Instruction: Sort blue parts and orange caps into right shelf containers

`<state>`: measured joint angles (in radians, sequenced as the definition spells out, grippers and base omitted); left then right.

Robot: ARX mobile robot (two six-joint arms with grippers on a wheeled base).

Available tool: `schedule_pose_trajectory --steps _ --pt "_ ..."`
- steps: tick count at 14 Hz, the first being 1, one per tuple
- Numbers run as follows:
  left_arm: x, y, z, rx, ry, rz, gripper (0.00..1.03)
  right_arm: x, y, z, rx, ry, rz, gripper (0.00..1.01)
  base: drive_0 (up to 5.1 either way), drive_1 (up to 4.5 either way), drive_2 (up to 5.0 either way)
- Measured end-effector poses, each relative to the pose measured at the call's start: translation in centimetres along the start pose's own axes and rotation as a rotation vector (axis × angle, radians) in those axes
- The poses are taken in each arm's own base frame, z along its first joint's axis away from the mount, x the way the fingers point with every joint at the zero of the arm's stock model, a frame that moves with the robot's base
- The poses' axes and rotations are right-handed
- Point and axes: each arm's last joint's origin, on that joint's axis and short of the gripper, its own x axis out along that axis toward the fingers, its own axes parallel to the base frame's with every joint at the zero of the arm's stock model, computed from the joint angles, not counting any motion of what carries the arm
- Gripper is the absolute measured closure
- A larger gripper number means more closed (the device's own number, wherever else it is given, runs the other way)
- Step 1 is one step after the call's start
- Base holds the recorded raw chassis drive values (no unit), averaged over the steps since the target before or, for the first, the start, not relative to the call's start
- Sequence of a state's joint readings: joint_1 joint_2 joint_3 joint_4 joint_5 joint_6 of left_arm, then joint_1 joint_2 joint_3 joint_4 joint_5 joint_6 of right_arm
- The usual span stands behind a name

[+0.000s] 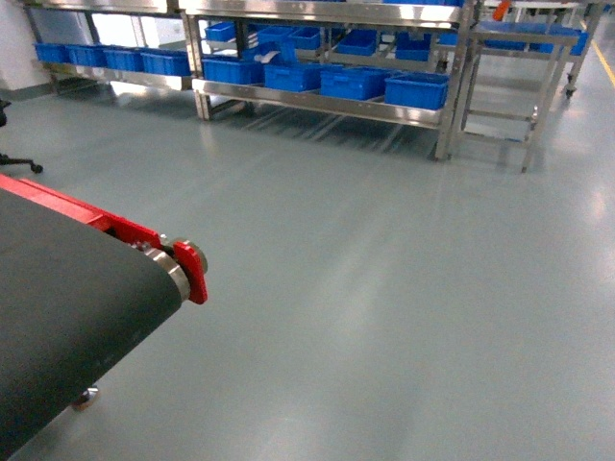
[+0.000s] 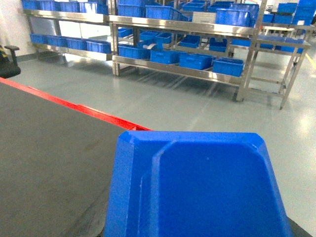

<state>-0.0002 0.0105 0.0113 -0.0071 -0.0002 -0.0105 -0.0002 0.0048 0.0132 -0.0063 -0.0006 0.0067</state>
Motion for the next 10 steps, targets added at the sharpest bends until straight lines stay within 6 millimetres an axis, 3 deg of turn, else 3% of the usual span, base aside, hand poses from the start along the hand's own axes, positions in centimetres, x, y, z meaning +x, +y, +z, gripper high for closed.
schedule_pose_trajectory --steps 10 --pt "0.0 0.0 0.0 0.0 0.0 0.0 0.61 0.0 0.0 0.0 0.0 0.0 0.0 0.58 -1.5 -1.52 -1.5"
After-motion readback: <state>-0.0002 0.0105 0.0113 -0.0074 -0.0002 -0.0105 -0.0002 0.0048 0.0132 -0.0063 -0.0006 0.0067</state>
